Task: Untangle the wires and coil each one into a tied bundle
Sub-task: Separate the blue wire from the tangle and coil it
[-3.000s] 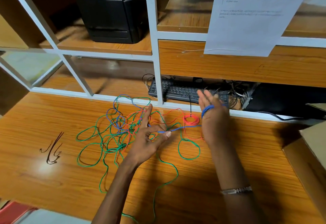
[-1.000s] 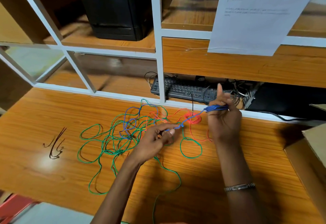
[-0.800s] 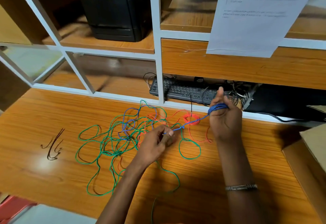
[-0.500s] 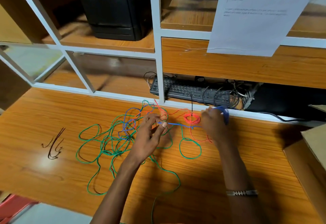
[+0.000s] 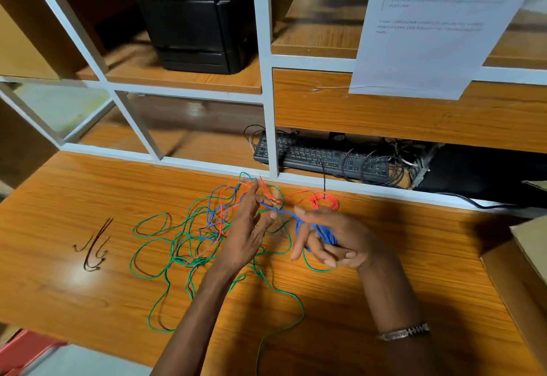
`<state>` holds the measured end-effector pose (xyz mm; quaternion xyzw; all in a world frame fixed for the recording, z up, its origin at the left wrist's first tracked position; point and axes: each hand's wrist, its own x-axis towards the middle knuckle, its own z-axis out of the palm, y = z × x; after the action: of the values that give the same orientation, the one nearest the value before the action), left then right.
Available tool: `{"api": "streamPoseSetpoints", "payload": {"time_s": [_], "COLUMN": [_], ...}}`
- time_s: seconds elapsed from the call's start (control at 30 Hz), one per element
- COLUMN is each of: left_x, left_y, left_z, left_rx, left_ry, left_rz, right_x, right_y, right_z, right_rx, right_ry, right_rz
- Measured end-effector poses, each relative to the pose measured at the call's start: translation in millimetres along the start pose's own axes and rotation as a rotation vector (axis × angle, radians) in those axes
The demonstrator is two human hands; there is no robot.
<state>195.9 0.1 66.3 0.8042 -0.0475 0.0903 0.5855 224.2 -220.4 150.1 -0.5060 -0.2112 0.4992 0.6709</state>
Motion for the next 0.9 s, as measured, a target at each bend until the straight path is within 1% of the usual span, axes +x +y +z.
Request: {"api": "streamPoseSetpoints", "payload": {"time_s": [0.03, 0.07, 0.13, 0.17, 0.2, 0.27, 0.3, 0.4, 0.47, 0.5, 0.57, 0.63, 0.67, 0.7, 0.73, 0.77, 0.8, 0.83, 0.87, 0.9], "left_x": [-0.9, -2.4, -6.6, -9.2, -11.4, -14.8, -16.6, -19.1, -20.1, -20.5, -20.2, -17.1, -14.4, -11.2, -7.5, -4.3, -1.1, 1.4, 3.8, 5.7], "left_y": [-7.5, -12.9, -18.3, -20.0, -21.6, -20.6, -19.6, -23.5, -25.4, -23.4, -15.2, -2.7, 3.7, 10.1, 16.1, 20.3, 23.6, 26.9, 29.8, 32.6], "left_z": [1.9, 2.1, -0.1, -2.0, -2.9, -3.3, -2.3, -0.1, 0.2, 0.8, 2.1, 2.7, 1.7, -0.4, -3.4, -7.1, -10.4, -12.8, -14.7, -15.9], "left_rx": [0.022, 0.048, 0.055, 0.072, 0.111, 0.169, 0.181, 0.19, 0.17, 0.152, 0.111, 0.063, 0.041, 0.022, 0.005, -0.013, -0.027, -0.038, -0.045, -0.056], "left_ry": [0.005, 0.025, 0.063, 0.078, 0.095, 0.098, 0.078, 0.021, 0.04, 0.047, 0.045, 0.051, 0.068, 0.095, 0.131, 0.164, 0.194, 0.221, 0.244, 0.26], "left_rz": [-0.015, -0.049, -0.107, -0.105, -0.084, -0.046, -0.044, -0.063, -0.061, -0.055, -0.023, 0.054, 0.09, 0.115, 0.125, 0.124, 0.12, 0.12, 0.12, 0.121], "right_x": [-1.3, -1.7, -2.9, -3.7, -5.1, -10.9, -12.4, -15.2, -14.6, -10.7, 3.7, 21.4, 27.8, 31.9, 35.8, 37.9, 40.8, 42.7, 42.0, 41.0], "right_y": [-0.3, -0.1, -2.9, -6.4, -10.4, -16.0, -18.7, -27.1, -32.9, -34.1, -29.7, -15.8, -7.6, -0.2, 6.3, 10.2, 14.3, 17.5, 17.3, 16.4], "right_z": [0.5, -0.1, -3.5, -7.3, -12.7, -22.6, -26.5, -33.7, -37.3, -38.8, -38.7, -40.4, -40.1, -40.2, -39.3, -35.8, -30.6, -23.3, -12.6, -2.4], "right_rx": [0.128, 0.288, 0.584, 0.681, 0.754, 0.861, 0.894, 0.992, 0.988, 0.915, 0.646, 0.278, 0.054, -0.164, -0.342, -0.468, -0.54, -0.583, -0.614, -0.641], "right_ry": [0.006, -0.053, -0.33, -0.387, -0.38, -0.297, -0.22, 0.076, 0.283, 0.431, 0.78, 1.146, 1.26, 1.289, 1.264, 1.186, 1.085, 0.965, 0.839, 0.709], "right_rz": [-0.087, -0.2, -0.458, -0.545, -0.606, -0.729, -0.795, -0.92, -0.942, -0.921, -0.848, -0.703, -0.583, -0.42, -0.234, -0.029, 0.153, 0.269, 0.316, 0.319]}}
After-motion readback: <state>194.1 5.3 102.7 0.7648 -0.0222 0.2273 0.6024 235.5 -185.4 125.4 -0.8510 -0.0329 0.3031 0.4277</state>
